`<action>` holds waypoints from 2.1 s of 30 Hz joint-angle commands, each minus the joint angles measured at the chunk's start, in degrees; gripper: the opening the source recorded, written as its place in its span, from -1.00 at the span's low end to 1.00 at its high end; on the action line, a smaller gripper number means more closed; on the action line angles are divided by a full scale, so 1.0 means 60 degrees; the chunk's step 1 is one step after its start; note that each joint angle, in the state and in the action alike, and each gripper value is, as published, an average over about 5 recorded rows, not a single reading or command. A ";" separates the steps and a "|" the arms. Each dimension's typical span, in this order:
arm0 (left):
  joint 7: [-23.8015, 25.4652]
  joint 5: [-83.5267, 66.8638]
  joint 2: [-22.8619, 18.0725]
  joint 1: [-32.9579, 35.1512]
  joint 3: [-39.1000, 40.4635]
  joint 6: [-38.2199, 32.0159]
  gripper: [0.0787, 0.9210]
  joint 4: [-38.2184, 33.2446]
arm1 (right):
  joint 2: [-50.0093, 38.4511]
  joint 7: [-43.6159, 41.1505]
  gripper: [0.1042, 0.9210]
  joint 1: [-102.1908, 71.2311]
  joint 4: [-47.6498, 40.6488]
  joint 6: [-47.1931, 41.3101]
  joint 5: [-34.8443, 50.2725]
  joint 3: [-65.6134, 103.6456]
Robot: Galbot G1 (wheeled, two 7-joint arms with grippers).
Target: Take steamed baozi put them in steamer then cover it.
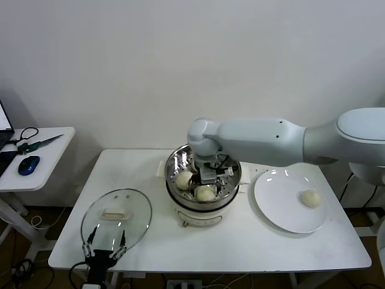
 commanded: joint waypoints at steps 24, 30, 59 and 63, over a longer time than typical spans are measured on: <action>0.0013 -0.0014 0.0140 0.0019 -0.0033 0.0012 0.77 -0.0145 | -0.4493 0.1192 0.76 0.0667 -0.2042 -0.7393 0.5780 0.0131; 0.0013 -0.0008 0.0132 0.0070 -0.0076 0.0029 0.77 -0.0186 | -0.5752 0.0957 0.76 -0.0636 -0.2248 -0.7008 0.4351 0.0636; 0.0012 0.0409 -0.0028 0.0286 -0.0021 0.0200 0.77 -0.0347 | -0.5274 0.0747 0.76 -0.6003 -0.5852 -0.4712 -0.0402 0.6311; 0.0012 0.0426 -0.0014 0.0255 -0.0025 0.0210 0.77 -0.0299 | -0.5112 0.0715 0.76 -0.5997 -0.6078 -0.4656 -0.0511 0.6447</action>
